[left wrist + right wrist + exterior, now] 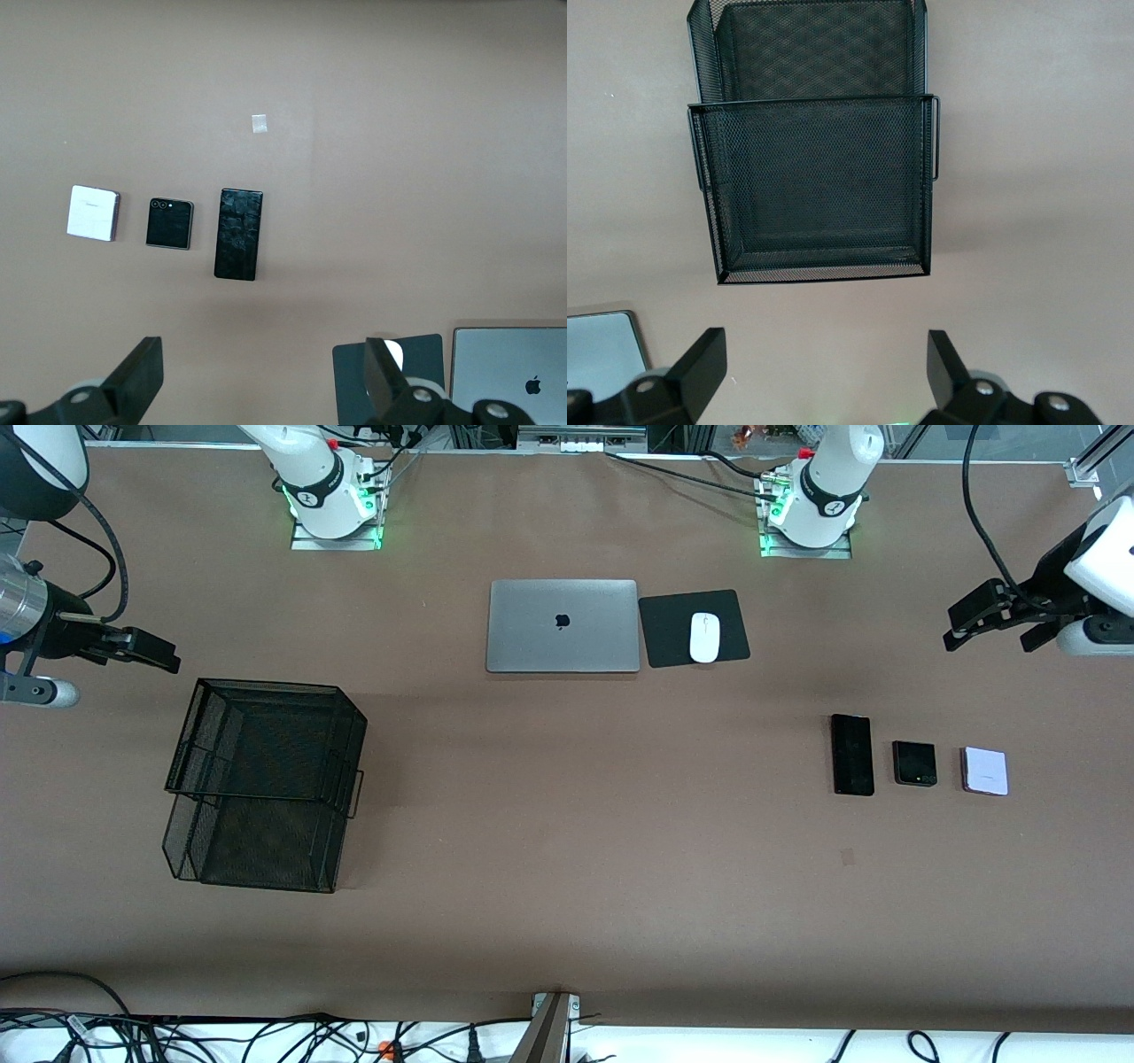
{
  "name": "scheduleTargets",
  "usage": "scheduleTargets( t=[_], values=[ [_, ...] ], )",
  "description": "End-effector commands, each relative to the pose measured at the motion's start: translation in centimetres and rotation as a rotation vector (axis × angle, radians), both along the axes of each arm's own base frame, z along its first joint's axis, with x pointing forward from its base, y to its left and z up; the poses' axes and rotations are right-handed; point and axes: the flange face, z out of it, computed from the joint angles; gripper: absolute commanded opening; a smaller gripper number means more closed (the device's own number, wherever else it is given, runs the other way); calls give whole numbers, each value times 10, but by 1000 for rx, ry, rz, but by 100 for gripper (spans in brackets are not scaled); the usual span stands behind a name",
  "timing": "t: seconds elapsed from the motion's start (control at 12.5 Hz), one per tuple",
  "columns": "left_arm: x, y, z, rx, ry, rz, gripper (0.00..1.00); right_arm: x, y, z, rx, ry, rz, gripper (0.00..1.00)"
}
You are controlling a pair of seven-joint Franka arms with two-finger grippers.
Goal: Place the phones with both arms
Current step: 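Reach the left gripper down to the large black phone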
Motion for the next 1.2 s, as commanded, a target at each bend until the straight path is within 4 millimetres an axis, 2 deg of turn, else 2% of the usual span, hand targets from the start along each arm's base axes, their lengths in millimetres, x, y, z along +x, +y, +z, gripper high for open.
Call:
scheduleTargets(
  t=[0.0,0.72,1.12],
  values=[
    [-12,13,3,50,28,-76,100,-2,-2,3,4,3,-4,100],
    [-14,18,-1,58,54,-79,100,-2,-4,3,5,5,13,100],
    [-14,32,-18,57,93,-77,100,-2,-3,3,6,5,14,100]
  ],
)
